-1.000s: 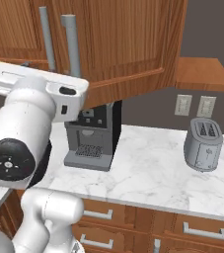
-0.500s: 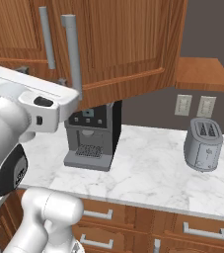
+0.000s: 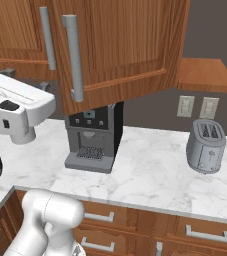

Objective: Move the bowls from the cabinet to the plates on the dining table.

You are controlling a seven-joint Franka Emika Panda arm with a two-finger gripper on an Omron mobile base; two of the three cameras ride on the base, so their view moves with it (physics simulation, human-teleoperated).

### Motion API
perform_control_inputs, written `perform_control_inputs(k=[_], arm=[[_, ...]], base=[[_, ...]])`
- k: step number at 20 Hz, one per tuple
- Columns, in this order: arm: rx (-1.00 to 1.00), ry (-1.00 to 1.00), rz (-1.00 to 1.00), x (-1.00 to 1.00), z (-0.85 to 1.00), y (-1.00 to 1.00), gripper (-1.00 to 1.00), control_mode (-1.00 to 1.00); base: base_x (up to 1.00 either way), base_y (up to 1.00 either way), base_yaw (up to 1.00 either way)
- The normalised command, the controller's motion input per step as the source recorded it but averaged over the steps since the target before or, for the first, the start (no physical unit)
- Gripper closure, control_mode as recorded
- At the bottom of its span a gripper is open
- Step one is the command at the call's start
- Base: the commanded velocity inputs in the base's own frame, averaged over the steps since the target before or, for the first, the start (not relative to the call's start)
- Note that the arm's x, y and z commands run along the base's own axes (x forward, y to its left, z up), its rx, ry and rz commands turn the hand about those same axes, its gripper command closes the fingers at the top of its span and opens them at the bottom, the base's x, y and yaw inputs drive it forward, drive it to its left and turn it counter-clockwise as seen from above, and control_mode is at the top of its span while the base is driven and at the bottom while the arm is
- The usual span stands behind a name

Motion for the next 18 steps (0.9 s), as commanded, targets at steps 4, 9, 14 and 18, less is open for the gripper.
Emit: perform_control_inputs(k=[4, 9, 14, 18], arm=[[-0.02, 0.0, -0.06, -0.01, -0.04, 0.52, -1.0, -1.0], [-0.03, -0.02, -0.06, 0.02, -0.03, 0.51, -1.0, -1.0], [-0.03, -0.01, -0.09, 0.21, -0.09, 0.42, -1.0, -1.0], [-0.04, 0.01, -0.1, 0.37, -0.07, 0.31, -1.0, -1.0]], base=[[0.0, 0.0, 0.0], [0.0, 0.0, 0.0], [0.0, 0.0, 0.0], [0.0, 0.0, 0.0]])
